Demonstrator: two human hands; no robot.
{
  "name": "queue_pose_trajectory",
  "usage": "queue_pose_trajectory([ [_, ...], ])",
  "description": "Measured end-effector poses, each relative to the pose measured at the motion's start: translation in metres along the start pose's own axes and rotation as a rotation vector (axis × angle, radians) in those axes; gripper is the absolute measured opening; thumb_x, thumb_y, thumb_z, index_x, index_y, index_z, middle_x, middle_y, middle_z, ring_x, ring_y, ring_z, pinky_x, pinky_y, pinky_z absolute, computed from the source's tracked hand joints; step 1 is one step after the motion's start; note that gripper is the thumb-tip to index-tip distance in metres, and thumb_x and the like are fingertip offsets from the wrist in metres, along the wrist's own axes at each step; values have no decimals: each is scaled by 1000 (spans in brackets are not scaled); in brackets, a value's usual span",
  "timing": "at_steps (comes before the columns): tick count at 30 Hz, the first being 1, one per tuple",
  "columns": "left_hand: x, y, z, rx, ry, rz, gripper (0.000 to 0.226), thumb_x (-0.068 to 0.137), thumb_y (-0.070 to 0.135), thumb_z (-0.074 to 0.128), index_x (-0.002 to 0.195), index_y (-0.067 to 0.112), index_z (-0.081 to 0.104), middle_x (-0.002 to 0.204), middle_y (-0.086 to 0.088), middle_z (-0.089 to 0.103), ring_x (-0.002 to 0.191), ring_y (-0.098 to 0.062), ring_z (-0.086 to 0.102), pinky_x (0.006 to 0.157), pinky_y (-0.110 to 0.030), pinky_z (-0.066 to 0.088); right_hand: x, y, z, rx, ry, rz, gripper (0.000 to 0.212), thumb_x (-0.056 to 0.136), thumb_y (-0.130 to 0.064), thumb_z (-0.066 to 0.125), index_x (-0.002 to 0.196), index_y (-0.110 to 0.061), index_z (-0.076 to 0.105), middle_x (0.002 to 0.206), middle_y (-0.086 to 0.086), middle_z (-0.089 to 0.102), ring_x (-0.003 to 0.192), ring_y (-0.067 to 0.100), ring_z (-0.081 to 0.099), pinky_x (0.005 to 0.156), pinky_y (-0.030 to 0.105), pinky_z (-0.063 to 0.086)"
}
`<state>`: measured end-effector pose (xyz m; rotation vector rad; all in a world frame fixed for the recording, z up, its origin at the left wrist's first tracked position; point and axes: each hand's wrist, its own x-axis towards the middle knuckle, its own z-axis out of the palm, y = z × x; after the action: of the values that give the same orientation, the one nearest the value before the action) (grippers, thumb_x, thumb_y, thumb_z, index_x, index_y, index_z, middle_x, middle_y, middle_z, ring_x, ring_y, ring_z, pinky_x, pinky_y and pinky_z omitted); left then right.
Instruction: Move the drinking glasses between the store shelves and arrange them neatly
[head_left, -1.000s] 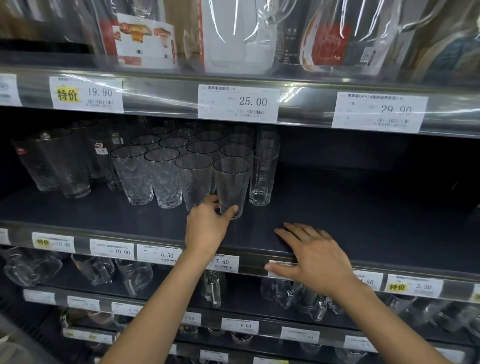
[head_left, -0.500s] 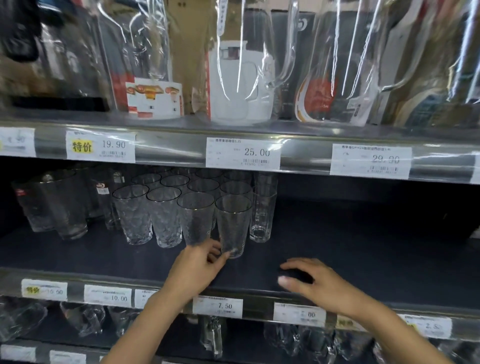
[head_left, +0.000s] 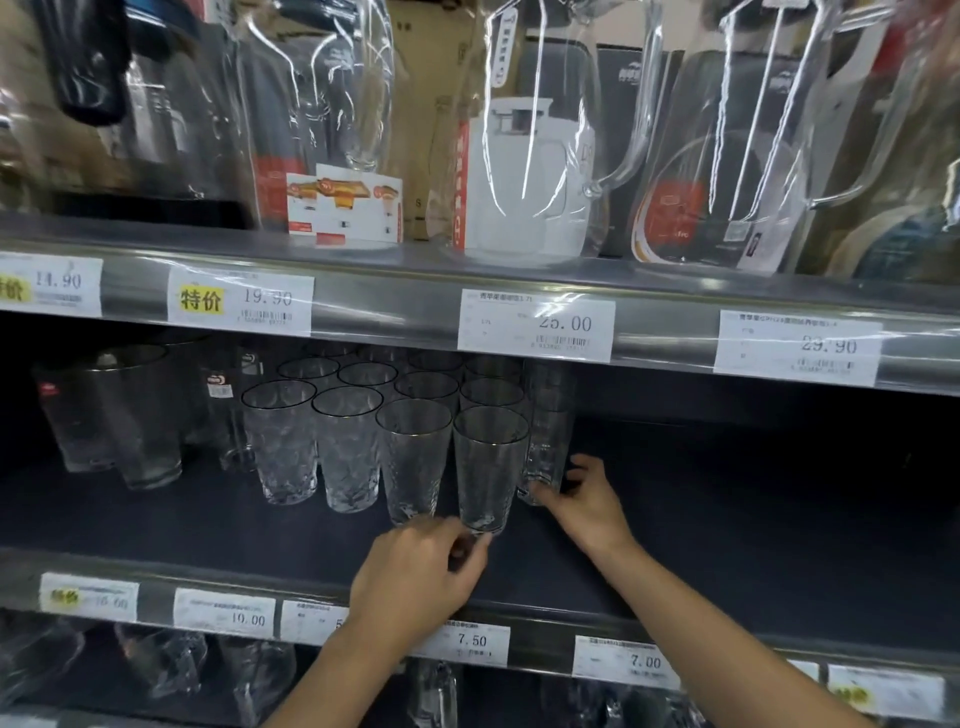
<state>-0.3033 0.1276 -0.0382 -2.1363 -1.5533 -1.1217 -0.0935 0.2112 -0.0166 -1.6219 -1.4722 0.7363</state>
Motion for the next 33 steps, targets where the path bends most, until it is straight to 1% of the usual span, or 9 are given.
queue_pose_trajectory([
  [8, 0, -2, 4, -12, 21, 11, 40, 89, 57, 45, 66, 28, 60, 61, 13, 59, 54, -8, 57, 48, -30, 50, 7, -5, 16, 71, 145, -80, 61, 65, -42, 89, 104, -27, 44, 100, -9, 62, 92, 10, 65, 87, 39, 55],
  [12, 0, -3, 5, -6, 32, 11, 39, 89, 56, 45, 65, 28, 59, 61, 14, 59, 53, -8, 57, 47, -28, 49, 8, -2, 12, 114, 112, -92, 53, 74, -27, 87, 110, -23, 48, 106, -5, 63, 89, 0, 62, 76, 17, 50],
  [16, -1, -2, 4, 11, 60, 21, 37, 88, 53, 47, 62, 29, 57, 57, 15, 56, 49, -7, 55, 45, -24, 42, 7, -1, 11, 89, 80, -88, 52, 83, -18, 76, 129, -20, 52, 116, -4, 65, 106, 11, 62, 91, 24, 46],
  [19, 0, -1, 3, 9, 72, 21, 36, 87, 52, 48, 61, 28, 55, 56, 15, 55, 47, -7, 54, 43, -25, 42, 4, -3, 14, 23, 112, -115, 68, 75, -33, 75, 136, -25, 44, 123, -6, 58, 118, 17, 55, 104, 40, 45],
  [22, 1, 0, 3, 17, 80, 21, 36, 87, 52, 49, 60, 28, 54, 55, 14, 54, 46, -8, 54, 43, -26, 42, 2, -7, 16, -52, 130, -130, 83, 70, -51, 80, 136, -19, 41, 128, -1, 51, 121, 18, 51, 104, 44, 45],
  [24, 1, -1, 4, 20, 81, 21, 36, 87, 52, 49, 60, 28, 54, 55, 14, 54, 46, -9, 54, 43, -26, 42, 4, -6, 17, -65, 143, -123, 80, 68, -55, 82, 128, -17, 44, 120, -3, 52, 115, 18, 54, 99, 42, 48],
  [29, 1, 0, 3, 36, 93, 28, 38, 87, 52, 49, 59, 27, 54, 53, 12, 53, 45, -9, 53, 42, -26, 41, 5, 0, 11, 8, 129, -100, 63, 77, -29, 81, 127, -18, 44, 96, -16, 58, 90, 3, 60, 76, 20, 47],
  [31, 1, 0, 3, 53, 98, 30, 38, 87, 51, 49, 58, 27, 54, 52, 12, 53, 45, -9, 53, 42, -24, 39, 5, -1, 11, 20, 114, -89, 65, 79, -25, 76, 134, -22, 40, 101, -15, 58, 100, 11, 62, 87, 26, 49],
  [33, 1, 0, 3, 54, 93, 36, 38, 87, 51, 49, 58, 27, 54, 52, 11, 53, 44, -10, 53, 43, -23, 39, 1, -5, 14, 8, 104, -87, 75, 75, -36, 73, 139, -26, 36, 110, -13, 58, 112, 18, 60, 99, 40, 48],
])
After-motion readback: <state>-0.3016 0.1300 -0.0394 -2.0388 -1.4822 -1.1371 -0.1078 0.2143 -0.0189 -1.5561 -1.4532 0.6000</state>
